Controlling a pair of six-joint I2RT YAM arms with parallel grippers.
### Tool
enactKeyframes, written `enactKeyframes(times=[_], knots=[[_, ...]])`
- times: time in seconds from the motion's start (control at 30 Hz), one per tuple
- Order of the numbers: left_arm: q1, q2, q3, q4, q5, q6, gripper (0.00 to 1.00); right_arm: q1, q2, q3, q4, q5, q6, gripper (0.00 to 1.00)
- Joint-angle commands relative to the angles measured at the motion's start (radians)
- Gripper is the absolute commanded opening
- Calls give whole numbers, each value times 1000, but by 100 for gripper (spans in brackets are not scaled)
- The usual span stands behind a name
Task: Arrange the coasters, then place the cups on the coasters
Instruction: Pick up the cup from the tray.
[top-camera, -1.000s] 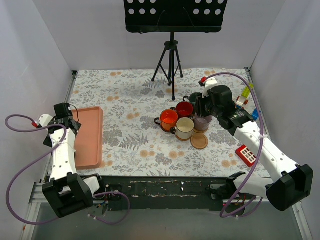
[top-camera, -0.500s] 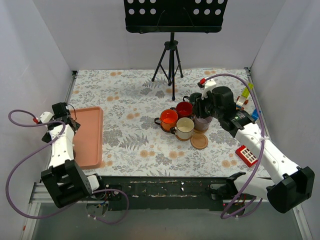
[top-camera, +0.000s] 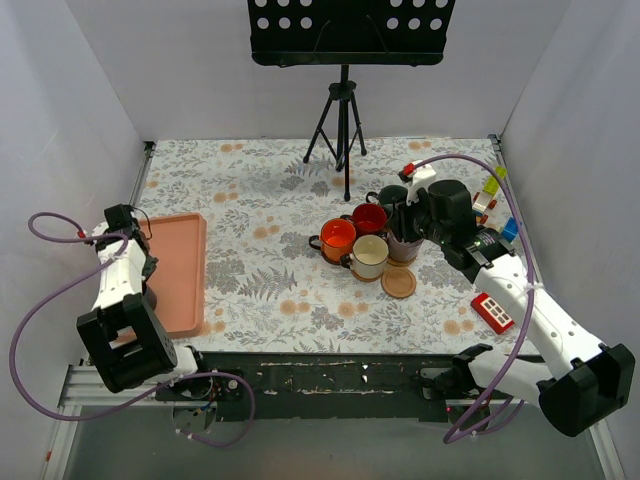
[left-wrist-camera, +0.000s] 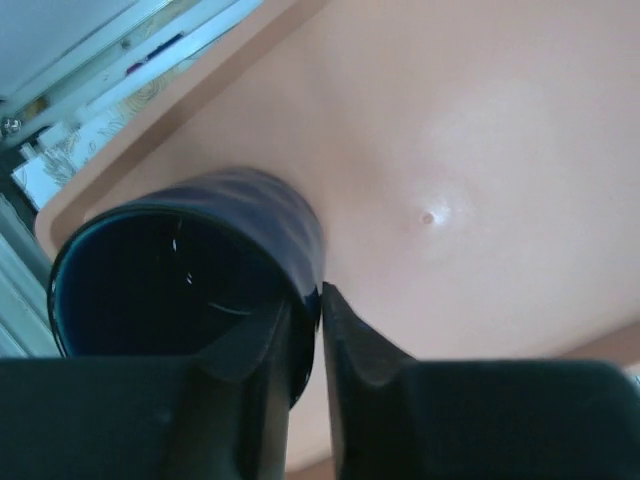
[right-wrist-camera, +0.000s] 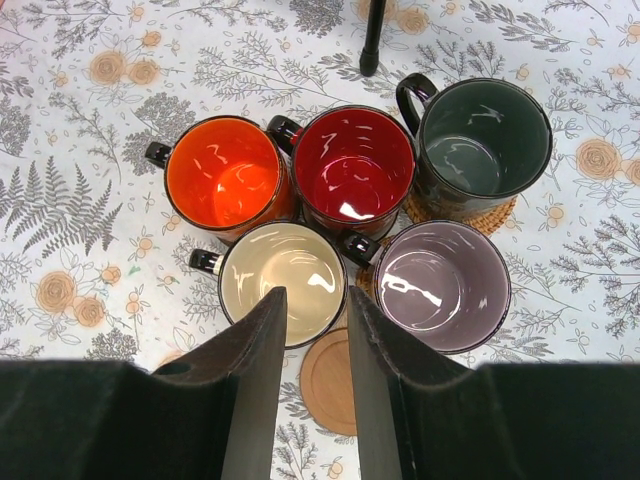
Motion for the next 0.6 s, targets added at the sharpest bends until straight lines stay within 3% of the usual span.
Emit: enactKeyframes(times=[0.0,0.2,0.37,0.57], knots=[[0,-38,2,33,23,36,2,4,-29,2,21,6,-17,38],[0,-50,77,15,10,78,0,5,-38,10,18,39,-31,38],[-14,-48,229,-39,36,112,0,5,-38,19,11,47,-38,38],[-199,-82,332,-22,6,99,0,5,-24,48,4,56,-51,39]])
